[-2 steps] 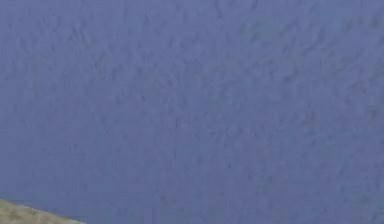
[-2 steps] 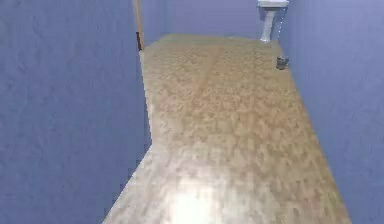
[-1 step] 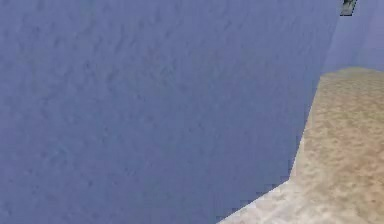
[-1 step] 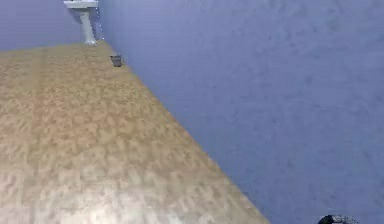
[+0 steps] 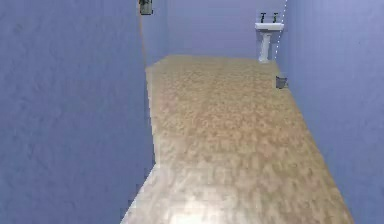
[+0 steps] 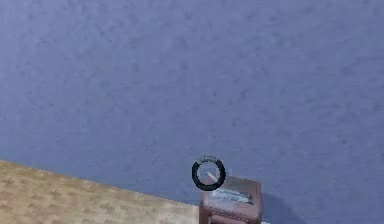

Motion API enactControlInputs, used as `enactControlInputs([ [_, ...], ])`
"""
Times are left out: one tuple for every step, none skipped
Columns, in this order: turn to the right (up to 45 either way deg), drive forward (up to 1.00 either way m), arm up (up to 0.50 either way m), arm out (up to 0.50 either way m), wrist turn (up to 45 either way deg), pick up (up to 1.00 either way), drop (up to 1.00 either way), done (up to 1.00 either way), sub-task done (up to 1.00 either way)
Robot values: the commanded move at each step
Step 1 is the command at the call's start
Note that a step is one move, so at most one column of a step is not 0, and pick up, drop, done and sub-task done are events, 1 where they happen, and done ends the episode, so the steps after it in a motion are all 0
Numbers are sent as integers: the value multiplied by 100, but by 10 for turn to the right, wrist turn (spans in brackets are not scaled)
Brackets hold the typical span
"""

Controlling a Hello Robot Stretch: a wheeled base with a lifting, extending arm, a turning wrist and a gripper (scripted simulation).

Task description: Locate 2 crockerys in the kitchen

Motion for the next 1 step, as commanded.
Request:
enactControlInputs([
  [0, 100, 0, 0, 0, 0, 0, 0, 0],
])
